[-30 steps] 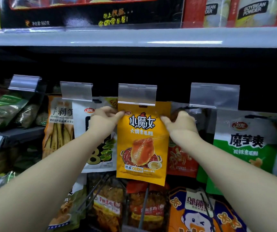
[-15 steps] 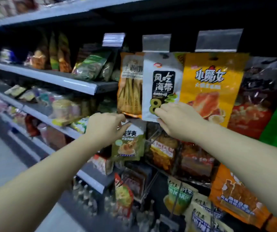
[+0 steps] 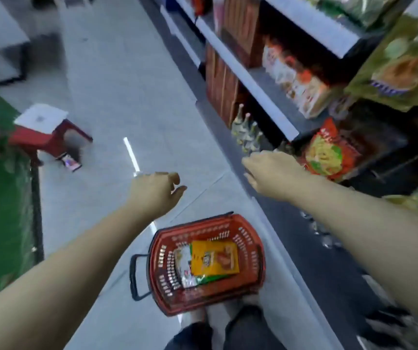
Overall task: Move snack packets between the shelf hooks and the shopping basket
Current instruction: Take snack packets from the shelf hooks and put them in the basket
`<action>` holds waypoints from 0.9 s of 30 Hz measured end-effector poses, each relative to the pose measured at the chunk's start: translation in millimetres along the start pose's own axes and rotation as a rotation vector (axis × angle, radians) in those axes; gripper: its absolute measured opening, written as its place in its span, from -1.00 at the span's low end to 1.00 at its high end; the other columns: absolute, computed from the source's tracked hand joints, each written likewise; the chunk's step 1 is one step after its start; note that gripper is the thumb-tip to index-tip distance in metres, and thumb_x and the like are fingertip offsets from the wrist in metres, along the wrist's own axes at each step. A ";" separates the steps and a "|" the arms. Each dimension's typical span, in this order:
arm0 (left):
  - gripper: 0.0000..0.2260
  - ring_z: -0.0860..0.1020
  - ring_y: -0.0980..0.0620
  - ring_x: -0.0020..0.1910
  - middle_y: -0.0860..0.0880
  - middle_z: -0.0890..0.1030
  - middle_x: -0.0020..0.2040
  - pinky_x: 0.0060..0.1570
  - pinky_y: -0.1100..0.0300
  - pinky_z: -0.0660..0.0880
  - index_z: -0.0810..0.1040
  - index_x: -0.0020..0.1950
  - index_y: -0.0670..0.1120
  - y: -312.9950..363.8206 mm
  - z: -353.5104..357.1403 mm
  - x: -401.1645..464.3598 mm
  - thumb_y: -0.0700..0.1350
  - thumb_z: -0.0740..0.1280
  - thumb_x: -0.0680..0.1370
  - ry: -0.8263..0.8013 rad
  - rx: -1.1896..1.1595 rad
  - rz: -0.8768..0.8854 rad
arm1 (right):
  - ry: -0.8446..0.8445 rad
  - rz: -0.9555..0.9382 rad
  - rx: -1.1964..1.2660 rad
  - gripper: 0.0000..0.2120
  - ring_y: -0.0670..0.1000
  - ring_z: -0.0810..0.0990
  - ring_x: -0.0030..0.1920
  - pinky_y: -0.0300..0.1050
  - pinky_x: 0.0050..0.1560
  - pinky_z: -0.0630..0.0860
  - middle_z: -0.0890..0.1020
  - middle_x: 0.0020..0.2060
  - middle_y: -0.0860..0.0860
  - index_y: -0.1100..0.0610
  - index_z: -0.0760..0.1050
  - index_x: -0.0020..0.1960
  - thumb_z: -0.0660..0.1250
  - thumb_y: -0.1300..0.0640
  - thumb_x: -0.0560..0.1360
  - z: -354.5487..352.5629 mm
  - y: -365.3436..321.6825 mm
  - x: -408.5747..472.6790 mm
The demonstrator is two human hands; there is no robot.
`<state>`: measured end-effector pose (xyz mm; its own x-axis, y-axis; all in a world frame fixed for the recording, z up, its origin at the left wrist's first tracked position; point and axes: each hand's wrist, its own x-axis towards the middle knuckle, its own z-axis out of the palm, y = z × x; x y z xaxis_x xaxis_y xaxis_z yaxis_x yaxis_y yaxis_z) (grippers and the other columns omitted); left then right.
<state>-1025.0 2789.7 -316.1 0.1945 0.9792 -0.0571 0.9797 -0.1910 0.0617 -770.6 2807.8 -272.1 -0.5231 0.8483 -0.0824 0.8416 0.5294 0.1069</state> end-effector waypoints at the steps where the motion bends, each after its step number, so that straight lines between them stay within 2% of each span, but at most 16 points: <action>1: -0.68 0.62 -0.03 -0.01 0.07 0.66 -0.02 -0.06 0.15 0.51 0.55 0.14 0.06 -9.5 26.9 -13.3 0.21 0.17 0.57 -0.062 -0.026 -0.049 | -0.052 -0.028 0.022 -0.78 0.16 0.52 0.10 -0.01 -0.17 0.36 0.52 0.09 0.09 0.13 0.37 0.16 0.09 0.04 0.61 27.1 -10.3 5.5; 5: -0.71 0.62 -0.10 -0.04 0.01 0.66 -0.02 -0.13 0.13 0.52 0.56 0.08 0.07 -23.9 135.0 -59.0 0.20 0.17 0.57 -0.304 -0.166 -0.282 | -0.297 -0.116 0.071 -0.76 0.16 0.48 0.17 0.02 -0.02 0.42 0.51 0.16 0.09 0.13 0.35 0.22 0.10 0.07 0.60 135.9 -39.1 16.1; 9: -0.73 0.62 -0.07 -0.08 0.01 0.66 -0.05 -0.16 0.13 0.55 0.59 0.03 0.04 -3.5 250.3 -99.0 0.17 0.21 0.55 -0.484 -0.346 -0.556 | -0.489 -0.272 -0.008 -0.77 0.14 0.48 0.14 -0.04 -0.15 0.27 0.50 0.14 0.07 0.12 0.34 0.21 0.13 0.12 0.58 249.2 -55.0 18.4; 10: -0.74 0.62 -0.08 -0.06 0.00 0.67 -0.03 -0.13 0.11 0.56 0.59 0.04 0.03 2.8 279.8 -108.3 0.15 0.24 0.54 -0.524 -0.407 -0.625 | -0.528 -0.303 -0.024 -0.76 0.13 0.47 0.14 -0.02 -0.13 0.29 0.49 0.15 0.07 0.11 0.33 0.23 0.14 0.14 0.57 277.5 -58.6 19.5; 13: -0.71 0.63 -0.11 -0.03 -0.06 0.67 -0.01 -0.06 0.08 0.57 0.60 0.09 -0.03 19.1 369.9 -129.5 0.12 0.27 0.54 -0.624 -0.569 -0.796 | -0.624 -0.407 -0.070 -0.70 0.14 0.47 0.18 0.04 0.07 0.41 0.49 0.18 0.07 0.11 0.32 0.28 0.15 0.15 0.55 364.0 -72.1 30.1; 16: -0.72 0.63 -0.11 -0.02 -0.10 0.68 0.01 0.01 0.08 0.56 0.61 0.10 -0.09 29.3 456.0 -136.3 0.07 0.31 0.53 -0.687 -0.669 -0.944 | -0.679 -0.480 -0.102 -0.66 0.14 0.47 0.21 0.09 0.16 0.43 0.48 0.22 0.09 0.09 0.30 0.33 0.15 0.14 0.55 446.2 -86.8 51.1; 19: -0.75 0.64 -0.11 -0.07 -0.14 0.69 -0.07 -0.03 0.10 0.57 0.66 -0.01 -0.13 36.5 525.3 -121.7 0.02 0.34 0.53 -0.724 -0.743 -1.001 | -0.746 -0.484 -0.135 -0.65 0.14 0.43 0.26 0.04 0.14 0.41 0.45 0.25 0.10 0.10 0.31 0.34 0.16 0.16 0.56 513.5 -95.7 71.5; 21: -0.74 0.64 -0.14 -0.05 -0.17 0.68 -0.07 -0.03 0.09 0.58 0.66 0.00 -0.19 38.9 574.5 -102.0 0.00 0.36 0.52 -0.726 -0.826 -1.058 | -0.751 -0.493 -0.143 -0.69 0.15 0.45 0.26 0.04 0.13 0.45 0.46 0.24 0.10 0.12 0.35 0.30 0.16 0.14 0.56 566.3 -102.6 84.9; 22: -0.72 0.64 -0.17 -0.03 -0.18 0.67 -0.05 -0.01 0.07 0.58 0.65 0.03 -0.20 38.4 599.0 -92.9 0.00 0.37 0.52 -0.719 -0.902 -1.131 | -0.758 -0.492 -0.140 -0.69 0.16 0.46 0.25 0.05 0.12 0.47 0.47 0.23 0.11 0.12 0.37 0.29 0.16 0.14 0.56 591.5 -107.5 91.8; 24: -0.67 0.62 -0.21 -0.02 -0.23 0.64 0.04 0.00 0.03 0.58 0.59 0.15 -0.23 35.5 647.3 -80.5 -0.05 0.41 0.49 -0.699 -1.139 -1.391 | -0.808 -0.491 -0.102 -0.66 0.20 0.44 0.27 0.07 0.14 0.46 0.44 0.26 0.13 0.10 0.34 0.34 0.14 0.15 0.57 632.7 -119.9 103.9; 25: -0.64 0.61 -0.17 -0.10 -0.24 0.62 0.07 -0.08 0.05 0.58 0.54 0.20 -0.24 35.2 668.4 -76.9 -0.08 0.42 0.48 -0.689 -1.260 -1.528 | -0.823 -0.485 -0.073 -0.63 0.20 0.41 0.30 0.08 0.17 0.44 0.40 0.30 0.14 0.08 0.30 0.39 0.11 0.15 0.58 649.3 -127.4 108.4; 27: -0.64 0.49 -0.08 -0.35 -0.26 0.59 -0.06 -0.44 0.18 0.48 0.49 0.24 -0.26 36.4 701.0 -70.8 -0.13 0.39 0.50 -0.683 -1.418 -1.682 | -0.806 -0.453 -0.001 -0.61 0.20 0.39 0.34 0.08 0.21 0.41 0.35 0.36 0.14 0.09 0.25 0.43 0.05 0.18 0.60 676.7 -141.6 113.9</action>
<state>-968.5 2665.8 -1008.4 -0.1925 -0.0558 -0.9797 -0.3516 0.9360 0.0158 -858.5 2820.4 -967.1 -0.5500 0.2947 -0.7814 0.5794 0.8085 -0.1030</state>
